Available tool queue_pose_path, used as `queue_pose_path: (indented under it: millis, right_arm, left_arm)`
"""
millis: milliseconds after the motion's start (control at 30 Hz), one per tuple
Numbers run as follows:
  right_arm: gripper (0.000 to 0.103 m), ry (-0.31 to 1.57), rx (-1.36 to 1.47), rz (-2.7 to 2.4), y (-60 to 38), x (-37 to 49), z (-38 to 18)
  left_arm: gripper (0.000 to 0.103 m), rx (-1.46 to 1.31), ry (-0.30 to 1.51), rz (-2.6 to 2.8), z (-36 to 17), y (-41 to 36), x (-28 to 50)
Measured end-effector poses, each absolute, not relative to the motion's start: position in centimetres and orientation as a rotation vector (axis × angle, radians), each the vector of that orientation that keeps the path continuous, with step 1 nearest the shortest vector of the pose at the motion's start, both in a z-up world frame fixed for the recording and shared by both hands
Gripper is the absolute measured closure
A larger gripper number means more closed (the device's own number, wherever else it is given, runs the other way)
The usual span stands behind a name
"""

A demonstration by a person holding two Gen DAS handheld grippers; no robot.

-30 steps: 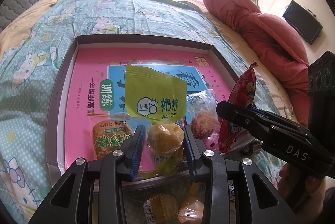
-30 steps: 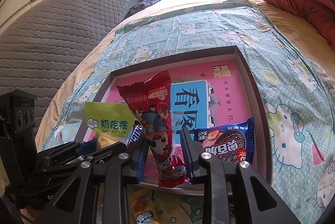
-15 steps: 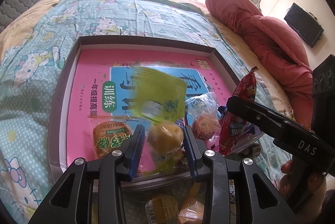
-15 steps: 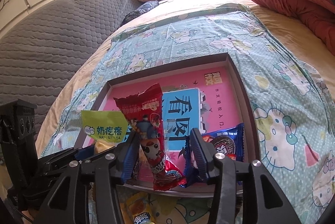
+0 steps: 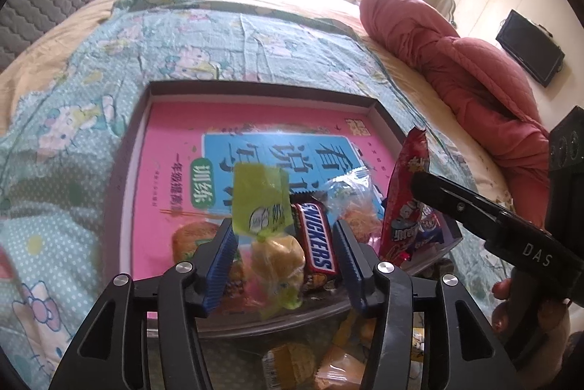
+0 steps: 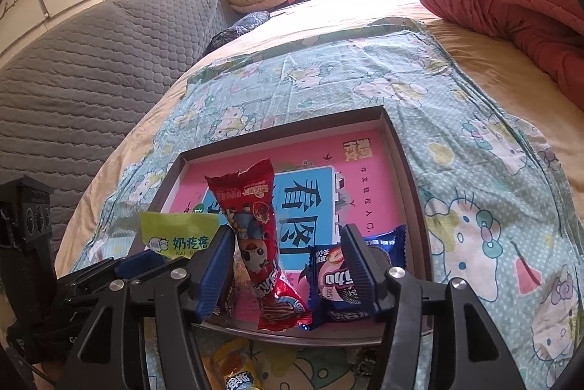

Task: Organize snacks
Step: 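Lower and open left gripper over tray while right gripper releases red candy bag there, then withdraw both open grippers from the tray toward the remaining loose snacks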

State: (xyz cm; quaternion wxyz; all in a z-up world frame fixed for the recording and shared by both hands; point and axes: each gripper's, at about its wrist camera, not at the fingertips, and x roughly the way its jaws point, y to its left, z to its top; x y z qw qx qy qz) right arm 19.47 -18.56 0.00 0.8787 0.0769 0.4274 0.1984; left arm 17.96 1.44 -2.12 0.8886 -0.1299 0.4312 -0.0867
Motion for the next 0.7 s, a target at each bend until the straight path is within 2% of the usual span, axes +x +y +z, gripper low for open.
queue_pose_path:
  millis: [133,700]
  right_arm:
    - [0.040,0.873,0.163,0.411,-18.8,19.2,0.4]
    - [0.036,0.757,0.189,0.405,-20.9,17.8,2.9]
  left_arm:
    - [0.040,-0.287,0.878,-0.178,-1.7,2.0,17.8]
    - [0.028,-0.218,0.764,-0.124,1.4,3.4,16.1]
